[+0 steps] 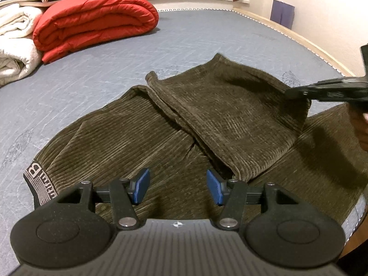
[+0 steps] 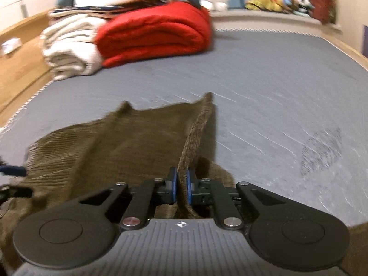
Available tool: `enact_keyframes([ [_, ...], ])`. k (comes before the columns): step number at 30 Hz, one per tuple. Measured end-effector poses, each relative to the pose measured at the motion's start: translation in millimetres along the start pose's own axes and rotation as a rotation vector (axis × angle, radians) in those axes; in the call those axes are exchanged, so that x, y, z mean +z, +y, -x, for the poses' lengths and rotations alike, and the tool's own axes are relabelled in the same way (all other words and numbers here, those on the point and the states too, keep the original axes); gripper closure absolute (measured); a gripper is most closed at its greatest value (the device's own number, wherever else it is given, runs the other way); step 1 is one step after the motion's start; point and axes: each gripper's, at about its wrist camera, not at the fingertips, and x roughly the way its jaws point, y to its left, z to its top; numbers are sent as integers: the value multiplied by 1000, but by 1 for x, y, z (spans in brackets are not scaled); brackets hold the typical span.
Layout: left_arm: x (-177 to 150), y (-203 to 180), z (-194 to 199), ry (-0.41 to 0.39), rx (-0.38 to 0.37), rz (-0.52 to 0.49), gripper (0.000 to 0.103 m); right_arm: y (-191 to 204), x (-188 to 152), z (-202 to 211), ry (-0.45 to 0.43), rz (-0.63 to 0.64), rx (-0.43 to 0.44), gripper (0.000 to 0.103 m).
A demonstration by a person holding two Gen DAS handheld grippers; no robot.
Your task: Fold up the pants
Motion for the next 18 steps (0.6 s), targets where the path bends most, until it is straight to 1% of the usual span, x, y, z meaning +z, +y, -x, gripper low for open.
enact_keyframes([
  [2,-1,2,-2,8,6,1,43,14,0,9,1,81,86,95],
  [4,-2,4,-4,14,11,2,43,26,-5,14,22,167,150,95],
  [5,-2,5,-4,16,12,1,43,27,-6,13,40,180,157,95],
  [6,-2,5,-5,18,13,0,43,26,-7,9,62,179,145,95],
  [8,-2,4,-5,20,16,2,42,18,-8,-4,92,145,73,93],
  [9,-2,4,-5,19,17,2,40,13,-6,-9,99,123,45,85],
  [10,-2,3,-5,18,17,0,38,9,-4,-13,101,95,20,66],
  [12,-3,2,-4,17,15,-6,34,4,1,-18,85,55,-12,42],
  [13,-3,3,-4,15,16,-9,32,4,2,-20,83,51,-23,43],
  [17,-4,8,-5,17,27,-6,30,11,2,-37,113,83,-49,44],
  [18,-4,9,-5,18,29,-3,30,13,1,-39,121,104,-62,50],
])
